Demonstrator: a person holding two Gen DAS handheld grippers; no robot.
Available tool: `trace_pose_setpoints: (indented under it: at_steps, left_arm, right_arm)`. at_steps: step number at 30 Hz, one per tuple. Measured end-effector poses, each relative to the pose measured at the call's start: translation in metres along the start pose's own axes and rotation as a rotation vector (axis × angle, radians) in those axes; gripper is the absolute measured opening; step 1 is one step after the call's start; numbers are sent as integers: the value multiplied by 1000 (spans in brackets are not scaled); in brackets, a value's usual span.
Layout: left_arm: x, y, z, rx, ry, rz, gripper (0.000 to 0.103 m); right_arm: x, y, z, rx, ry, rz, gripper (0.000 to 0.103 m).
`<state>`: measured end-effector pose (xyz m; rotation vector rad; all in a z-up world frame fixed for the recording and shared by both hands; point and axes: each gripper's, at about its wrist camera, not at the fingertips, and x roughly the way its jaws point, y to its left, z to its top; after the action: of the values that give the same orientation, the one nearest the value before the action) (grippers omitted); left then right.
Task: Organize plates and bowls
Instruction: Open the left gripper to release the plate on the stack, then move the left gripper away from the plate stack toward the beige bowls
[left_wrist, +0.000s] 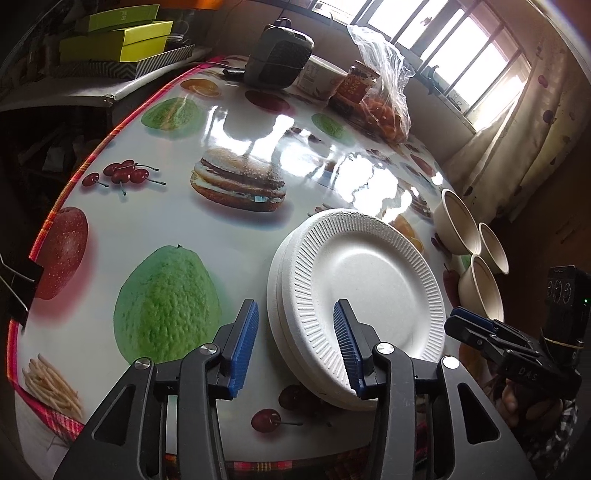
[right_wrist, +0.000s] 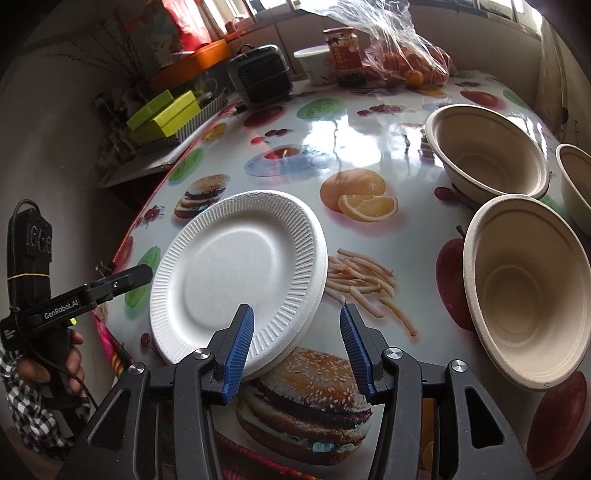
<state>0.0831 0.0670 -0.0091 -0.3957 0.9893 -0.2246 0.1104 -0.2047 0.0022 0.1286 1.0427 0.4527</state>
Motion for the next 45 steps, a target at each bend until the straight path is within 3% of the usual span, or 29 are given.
trace_pose_setpoints:
  at_steps: [20, 33, 38, 45]
  left_arm:
    - [24, 7, 3, -60, 88, -60, 46]
    - [29, 7, 9, -68, 98, -44, 46]
    - [26, 7, 10, -64, 100, -26, 46]
    - [6, 4, 19, -39, 47, 73, 46]
  right_arm:
    - [29, 22, 5, -61, 54, -22, 52]
    - [34, 22, 16, -49, 51, -10, 53]
    - [32, 21, 16, -43, 51, -12, 53]
    - [11, 10, 13, -23, -23, -22, 57]
